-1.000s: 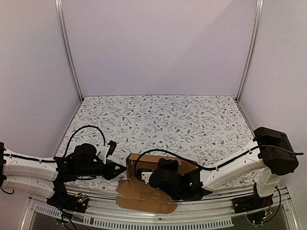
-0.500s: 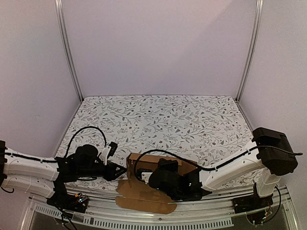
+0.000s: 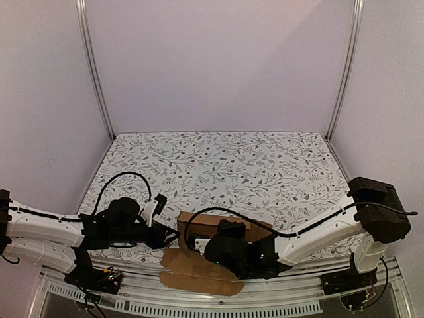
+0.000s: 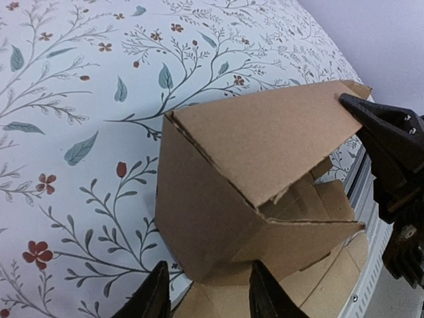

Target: Fold the paper box

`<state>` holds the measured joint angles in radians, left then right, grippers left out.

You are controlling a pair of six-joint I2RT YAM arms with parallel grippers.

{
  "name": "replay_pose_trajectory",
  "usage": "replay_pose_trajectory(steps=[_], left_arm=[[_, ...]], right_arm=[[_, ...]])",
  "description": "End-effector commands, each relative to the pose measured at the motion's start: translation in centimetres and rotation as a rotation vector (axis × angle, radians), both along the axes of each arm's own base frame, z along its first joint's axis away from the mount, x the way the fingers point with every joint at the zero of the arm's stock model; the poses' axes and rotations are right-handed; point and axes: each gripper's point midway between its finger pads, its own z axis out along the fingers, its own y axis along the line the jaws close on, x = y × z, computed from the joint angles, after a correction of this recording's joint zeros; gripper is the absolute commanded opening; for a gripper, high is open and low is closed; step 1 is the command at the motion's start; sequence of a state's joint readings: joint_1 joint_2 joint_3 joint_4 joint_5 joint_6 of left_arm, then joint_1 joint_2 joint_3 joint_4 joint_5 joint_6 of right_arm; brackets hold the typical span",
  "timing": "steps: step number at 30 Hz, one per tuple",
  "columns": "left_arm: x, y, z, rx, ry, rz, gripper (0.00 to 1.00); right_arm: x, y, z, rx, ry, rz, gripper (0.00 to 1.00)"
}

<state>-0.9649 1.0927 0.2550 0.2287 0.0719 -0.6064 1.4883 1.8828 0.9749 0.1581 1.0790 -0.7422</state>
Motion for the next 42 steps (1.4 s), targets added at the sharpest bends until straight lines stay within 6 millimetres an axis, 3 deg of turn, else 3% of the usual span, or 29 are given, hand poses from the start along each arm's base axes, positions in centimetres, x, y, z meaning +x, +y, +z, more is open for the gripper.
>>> replay_pose_trajectory(steps=[1,17,32,42], left_arm=[[0.1,-0.7,1.2,-0.004,-0.036,-0.014,0.43],[0.6,-0.7,1.8,0.056,-0.088,0.011,0.61],[0.4,-1.2,1.1,0.118,-0.133,0.021,0.64],[0.8,-1.7,1.0,0.136,-0.154,0.043,0.63]], right_arm=[[-0.5,0.7,-0.3,0.004,0.000,0.009,0.00],[-0.4,0.8,0.9,0.027,-0.008,0.007,0.00],[-0.9,0.9,2.8,0.082,0.041,0.044,0.00],[-1.3,0.7,2.1,0.069,0.089,0.043,0.00]])
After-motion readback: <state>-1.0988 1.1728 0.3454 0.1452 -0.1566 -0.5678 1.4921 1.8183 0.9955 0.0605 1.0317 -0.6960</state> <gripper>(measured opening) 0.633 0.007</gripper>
